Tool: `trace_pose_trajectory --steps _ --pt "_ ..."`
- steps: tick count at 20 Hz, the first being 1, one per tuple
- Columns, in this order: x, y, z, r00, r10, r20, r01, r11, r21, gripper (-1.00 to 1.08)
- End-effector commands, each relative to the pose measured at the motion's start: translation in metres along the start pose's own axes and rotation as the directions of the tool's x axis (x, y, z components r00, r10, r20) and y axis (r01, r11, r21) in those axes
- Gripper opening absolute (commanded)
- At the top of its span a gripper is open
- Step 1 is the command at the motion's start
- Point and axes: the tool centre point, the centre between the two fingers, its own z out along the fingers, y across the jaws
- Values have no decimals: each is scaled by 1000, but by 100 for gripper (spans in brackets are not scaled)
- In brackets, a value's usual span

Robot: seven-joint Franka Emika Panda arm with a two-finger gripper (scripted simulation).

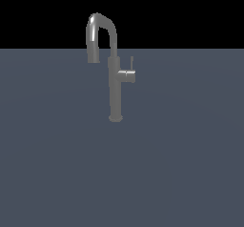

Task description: Turn on the faucet by rotating a designated handle.

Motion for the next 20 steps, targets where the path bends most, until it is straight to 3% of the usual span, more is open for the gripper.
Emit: trace_pose_trajectory --steps 1,6,11,20 --pt "15 -3 1 998 46 40 -48 998 44 -100" --pt "46 -8 5 983 132 126 -149 980 129 -100" --pt "78 -10 11 952 211 223 -258 943 208 -100" --pt "138 -7 29 849 322 418 -470 823 320 -100"
